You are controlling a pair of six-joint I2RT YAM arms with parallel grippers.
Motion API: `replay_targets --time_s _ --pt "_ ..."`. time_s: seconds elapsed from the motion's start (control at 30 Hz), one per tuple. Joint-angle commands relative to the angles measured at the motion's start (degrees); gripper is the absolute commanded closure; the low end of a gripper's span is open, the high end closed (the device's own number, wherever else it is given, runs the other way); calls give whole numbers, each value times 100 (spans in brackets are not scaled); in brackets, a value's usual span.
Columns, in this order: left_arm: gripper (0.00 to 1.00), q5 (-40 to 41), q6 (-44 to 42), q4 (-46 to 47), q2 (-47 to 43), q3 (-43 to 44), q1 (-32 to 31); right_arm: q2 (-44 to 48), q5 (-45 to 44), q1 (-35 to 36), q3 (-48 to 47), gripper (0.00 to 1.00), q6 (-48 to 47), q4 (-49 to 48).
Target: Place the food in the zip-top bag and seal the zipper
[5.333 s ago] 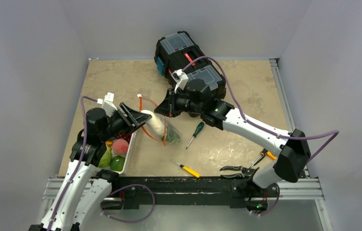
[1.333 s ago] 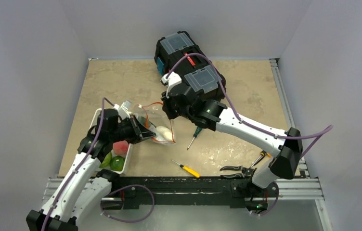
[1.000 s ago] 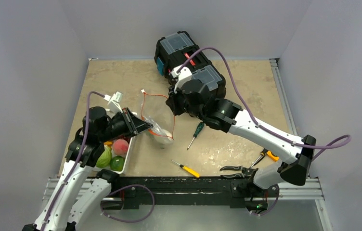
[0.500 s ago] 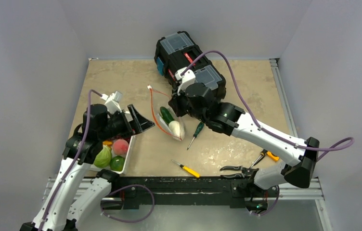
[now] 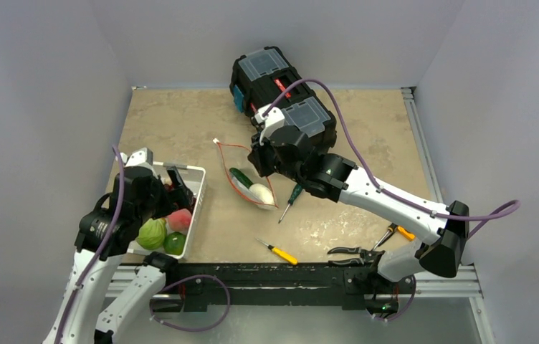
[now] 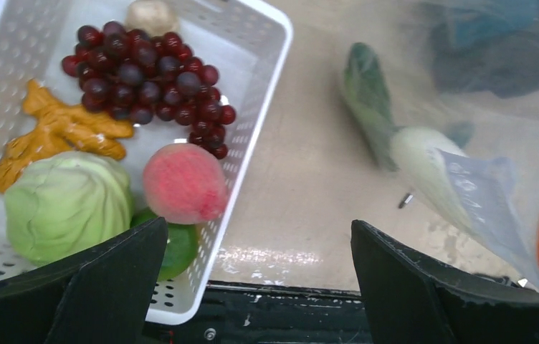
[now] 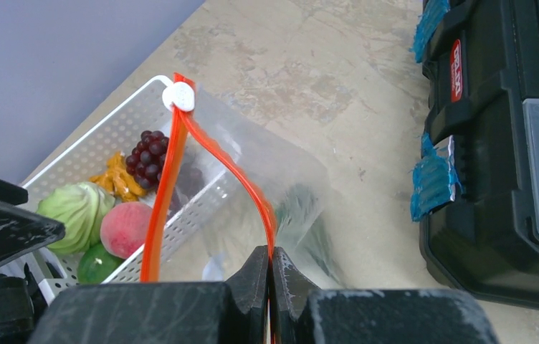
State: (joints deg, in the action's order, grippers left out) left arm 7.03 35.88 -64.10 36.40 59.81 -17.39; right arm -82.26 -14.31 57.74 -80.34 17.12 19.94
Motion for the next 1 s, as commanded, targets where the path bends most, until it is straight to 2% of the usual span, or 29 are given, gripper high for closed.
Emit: replay_targets --time_s 0.0,0.13,0.4,0.7,0.97 --pt "0 953 674 -489 135 -161 -2 24 64 10 -201 100 -96 -266" --pt "0 848 2077 -504 -232 -957 -2 49 71 10 -142 100 -70 -308" --pt "0 1038 3118 -561 -567 -1682 -2 135 139 10 -31 100 -43 -363" --pt "0 1331 3203 -184 -102 -1723 -2 279 102 10 131 100 48 -369" --pt "10 1556 3483 249 28 -2047 6 304 86 10 184 100 72 -391"
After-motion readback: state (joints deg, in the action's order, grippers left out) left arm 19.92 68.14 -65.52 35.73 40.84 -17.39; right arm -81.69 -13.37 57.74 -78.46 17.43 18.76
